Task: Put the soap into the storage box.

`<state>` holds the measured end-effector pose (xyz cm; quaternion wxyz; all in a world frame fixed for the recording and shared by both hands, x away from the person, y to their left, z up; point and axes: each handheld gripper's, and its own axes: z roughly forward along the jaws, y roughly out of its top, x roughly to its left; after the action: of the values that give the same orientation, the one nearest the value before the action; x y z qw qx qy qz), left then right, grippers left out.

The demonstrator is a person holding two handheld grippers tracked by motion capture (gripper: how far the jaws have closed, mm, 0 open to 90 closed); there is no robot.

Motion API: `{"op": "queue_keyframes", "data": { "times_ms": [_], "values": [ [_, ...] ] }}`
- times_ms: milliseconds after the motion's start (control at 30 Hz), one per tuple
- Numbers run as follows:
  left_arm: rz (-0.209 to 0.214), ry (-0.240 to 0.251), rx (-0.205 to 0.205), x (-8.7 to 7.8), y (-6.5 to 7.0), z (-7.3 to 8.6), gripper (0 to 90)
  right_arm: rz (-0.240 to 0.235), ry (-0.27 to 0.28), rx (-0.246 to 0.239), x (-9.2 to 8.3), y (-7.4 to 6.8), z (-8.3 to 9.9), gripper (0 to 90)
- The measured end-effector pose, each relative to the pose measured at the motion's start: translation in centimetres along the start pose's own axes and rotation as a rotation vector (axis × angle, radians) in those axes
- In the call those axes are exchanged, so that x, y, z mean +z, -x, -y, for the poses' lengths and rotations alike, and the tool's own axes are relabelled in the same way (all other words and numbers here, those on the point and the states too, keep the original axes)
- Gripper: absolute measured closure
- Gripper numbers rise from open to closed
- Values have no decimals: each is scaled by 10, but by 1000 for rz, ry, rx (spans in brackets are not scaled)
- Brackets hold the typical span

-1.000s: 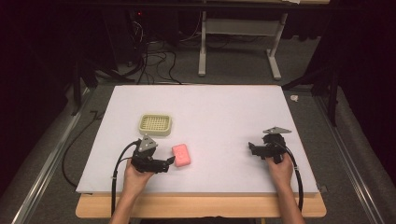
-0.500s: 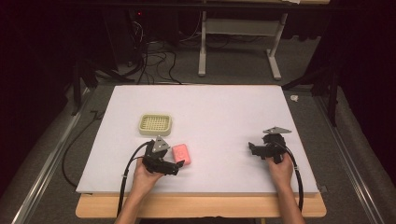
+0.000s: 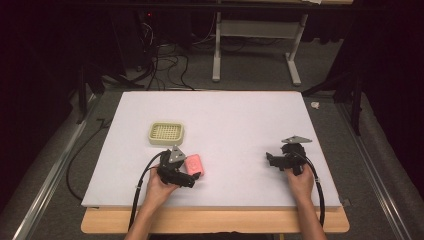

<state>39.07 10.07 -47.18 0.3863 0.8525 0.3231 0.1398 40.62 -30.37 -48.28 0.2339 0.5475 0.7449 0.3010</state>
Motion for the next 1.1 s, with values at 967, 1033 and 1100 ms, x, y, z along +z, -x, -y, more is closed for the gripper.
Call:
{"op": "queue_keyframes", "data": {
  "times_ms": [967,1033,1100],
  "values": [
    [3,-29,8,17,3,-3,17,1,1,-1,0,0,0,155],
    [8,-30,3,19,3,-3,17,0,0,-1,0,0,0,155],
    [5,-34,3,21,3,-3,19,0,0,-1,0,0,0,155]
  ]
}}
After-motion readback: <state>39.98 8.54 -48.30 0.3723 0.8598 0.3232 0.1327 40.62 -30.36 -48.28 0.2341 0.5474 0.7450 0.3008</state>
